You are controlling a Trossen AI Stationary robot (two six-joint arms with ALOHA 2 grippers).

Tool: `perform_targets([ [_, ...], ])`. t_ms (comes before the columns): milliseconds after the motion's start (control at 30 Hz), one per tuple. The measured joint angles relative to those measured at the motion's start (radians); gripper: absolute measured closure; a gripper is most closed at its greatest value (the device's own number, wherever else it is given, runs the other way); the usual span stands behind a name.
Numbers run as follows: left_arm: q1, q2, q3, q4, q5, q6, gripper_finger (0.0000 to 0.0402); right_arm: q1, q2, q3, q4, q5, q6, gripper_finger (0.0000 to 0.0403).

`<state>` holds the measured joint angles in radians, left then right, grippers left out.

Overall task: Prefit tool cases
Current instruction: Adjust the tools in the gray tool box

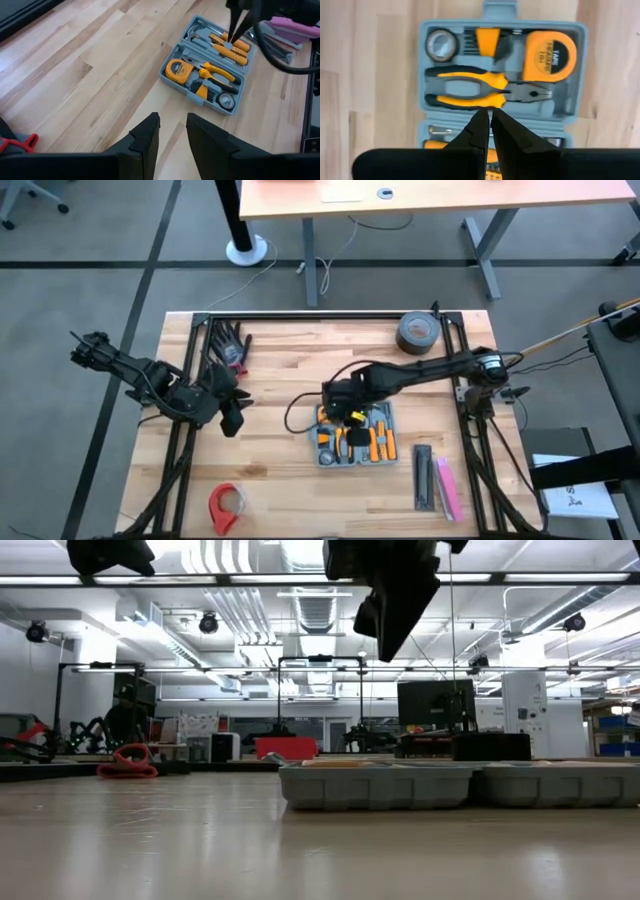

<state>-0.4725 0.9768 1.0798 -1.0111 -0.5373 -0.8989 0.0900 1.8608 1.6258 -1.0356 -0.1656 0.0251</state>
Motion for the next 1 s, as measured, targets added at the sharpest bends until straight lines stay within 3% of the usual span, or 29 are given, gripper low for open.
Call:
perform_targets([
  [267, 0.000, -0.001, 0.000, 0.001, 0.000, -0.002, 0.0296, 0.059, 0.048, -0.006, 0.063, 0.003, -0.094, 0.0394],
  [667, 0.000, -0.001, 0.000, 0.005, -0.002, -0.006, 0.0296, 0.063, 0.147, -0.011, 0.105, -0.002, 0.001, 0.0394],
  [867, -0.001, -0.002, 0.001, 0.005, 0.004, -0.007, 0.0296, 0.061, 0.312, -0.027, 0.196, -0.113, -0.028, 0.0394],
  [1000, -0.003, -0.003, 0.006, 0.007, 0.009, -0.003, 0.0296, 0.059, 0.302, -0.012, 0.174, -0.119, -0.026, 0.0395],
])
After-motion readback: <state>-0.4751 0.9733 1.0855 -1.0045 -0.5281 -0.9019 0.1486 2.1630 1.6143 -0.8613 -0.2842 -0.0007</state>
